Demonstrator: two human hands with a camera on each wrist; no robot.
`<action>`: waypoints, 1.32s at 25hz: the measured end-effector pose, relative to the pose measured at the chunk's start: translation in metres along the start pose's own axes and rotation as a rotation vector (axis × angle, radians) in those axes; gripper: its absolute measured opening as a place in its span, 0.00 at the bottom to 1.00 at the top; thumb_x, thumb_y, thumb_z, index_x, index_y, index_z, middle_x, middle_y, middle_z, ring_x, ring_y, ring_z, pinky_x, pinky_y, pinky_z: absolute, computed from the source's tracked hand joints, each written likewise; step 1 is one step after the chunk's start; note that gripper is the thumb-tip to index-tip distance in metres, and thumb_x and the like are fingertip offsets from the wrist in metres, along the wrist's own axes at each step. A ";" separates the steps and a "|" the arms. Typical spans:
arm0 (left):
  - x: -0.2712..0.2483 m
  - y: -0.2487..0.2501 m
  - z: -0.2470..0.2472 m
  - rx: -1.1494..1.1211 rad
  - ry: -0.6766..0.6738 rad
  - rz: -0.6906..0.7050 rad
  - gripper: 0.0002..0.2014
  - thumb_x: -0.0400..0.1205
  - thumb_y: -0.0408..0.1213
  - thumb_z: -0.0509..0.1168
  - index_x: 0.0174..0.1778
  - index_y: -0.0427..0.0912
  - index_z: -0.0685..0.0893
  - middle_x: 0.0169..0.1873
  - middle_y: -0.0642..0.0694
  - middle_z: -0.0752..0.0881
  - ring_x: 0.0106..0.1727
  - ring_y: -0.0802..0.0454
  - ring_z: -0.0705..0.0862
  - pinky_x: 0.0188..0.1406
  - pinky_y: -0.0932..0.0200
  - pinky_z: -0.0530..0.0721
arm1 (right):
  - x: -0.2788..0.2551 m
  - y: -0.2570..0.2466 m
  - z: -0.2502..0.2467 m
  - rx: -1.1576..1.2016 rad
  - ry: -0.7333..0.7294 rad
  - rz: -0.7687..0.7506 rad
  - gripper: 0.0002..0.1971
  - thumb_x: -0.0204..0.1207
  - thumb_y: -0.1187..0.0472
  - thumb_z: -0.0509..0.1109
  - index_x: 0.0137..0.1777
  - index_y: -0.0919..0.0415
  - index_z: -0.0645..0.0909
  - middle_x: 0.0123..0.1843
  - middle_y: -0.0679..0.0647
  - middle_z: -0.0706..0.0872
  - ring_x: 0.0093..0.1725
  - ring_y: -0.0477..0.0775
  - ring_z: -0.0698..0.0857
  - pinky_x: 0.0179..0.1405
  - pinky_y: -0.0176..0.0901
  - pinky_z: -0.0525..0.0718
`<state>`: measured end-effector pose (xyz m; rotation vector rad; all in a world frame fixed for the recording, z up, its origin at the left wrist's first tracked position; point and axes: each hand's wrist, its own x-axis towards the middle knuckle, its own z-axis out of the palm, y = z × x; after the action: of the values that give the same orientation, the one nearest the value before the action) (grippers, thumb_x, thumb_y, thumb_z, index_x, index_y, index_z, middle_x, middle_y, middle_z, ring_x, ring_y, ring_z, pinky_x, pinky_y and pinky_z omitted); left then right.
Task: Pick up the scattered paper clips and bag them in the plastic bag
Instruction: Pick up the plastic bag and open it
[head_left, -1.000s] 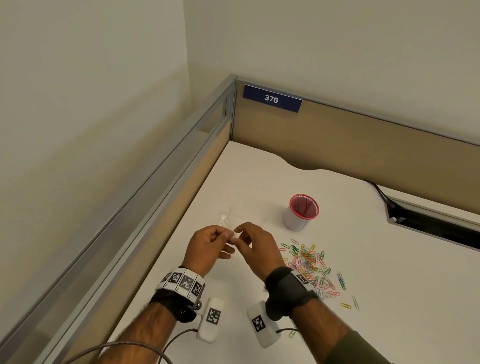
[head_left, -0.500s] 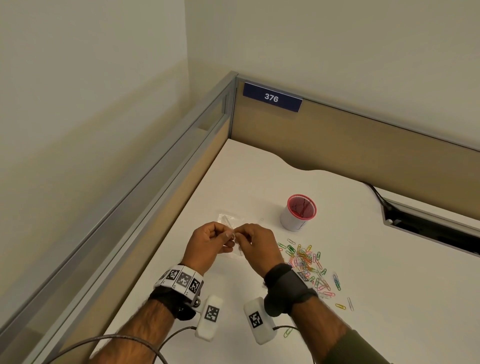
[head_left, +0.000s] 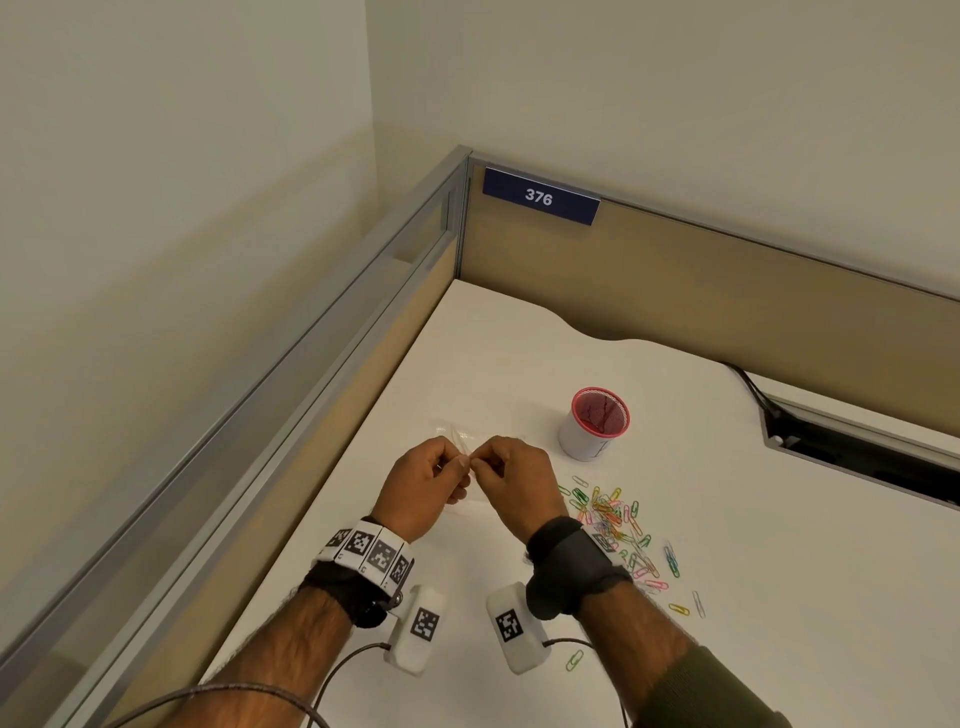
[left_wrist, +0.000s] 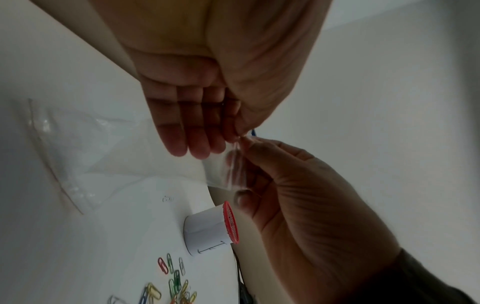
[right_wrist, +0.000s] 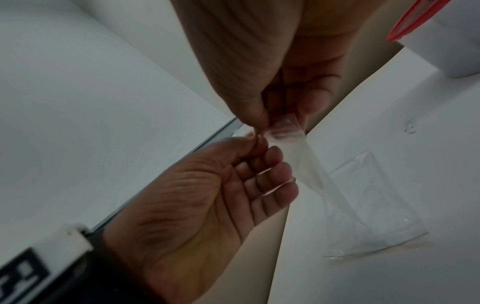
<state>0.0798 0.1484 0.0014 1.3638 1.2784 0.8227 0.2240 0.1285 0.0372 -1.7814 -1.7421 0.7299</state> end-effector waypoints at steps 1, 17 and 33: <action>0.000 0.002 0.000 0.071 0.012 0.031 0.08 0.85 0.35 0.66 0.42 0.37 0.84 0.35 0.42 0.90 0.35 0.51 0.87 0.42 0.52 0.88 | 0.000 0.000 0.001 0.008 0.009 0.018 0.06 0.79 0.61 0.66 0.45 0.58 0.84 0.40 0.50 0.85 0.39 0.49 0.82 0.40 0.36 0.79; -0.009 0.013 0.005 0.287 0.068 0.070 0.13 0.81 0.32 0.67 0.30 0.40 0.74 0.25 0.48 0.76 0.27 0.57 0.70 0.26 0.69 0.71 | 0.004 0.006 -0.017 -0.095 0.015 0.039 0.02 0.75 0.61 0.67 0.45 0.56 0.81 0.40 0.51 0.84 0.38 0.53 0.81 0.43 0.48 0.86; -0.029 0.000 0.019 0.452 -0.040 0.302 0.66 0.62 0.58 0.84 0.85 0.66 0.42 0.83 0.52 0.65 0.86 0.48 0.63 0.85 0.40 0.65 | -0.021 -0.007 -0.017 0.036 -0.062 -0.013 0.03 0.76 0.60 0.70 0.47 0.52 0.80 0.39 0.49 0.85 0.37 0.50 0.82 0.46 0.51 0.89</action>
<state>0.0925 0.1163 0.0020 1.9599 1.2931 0.7258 0.2307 0.1073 0.0538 -1.7385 -1.7682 0.8141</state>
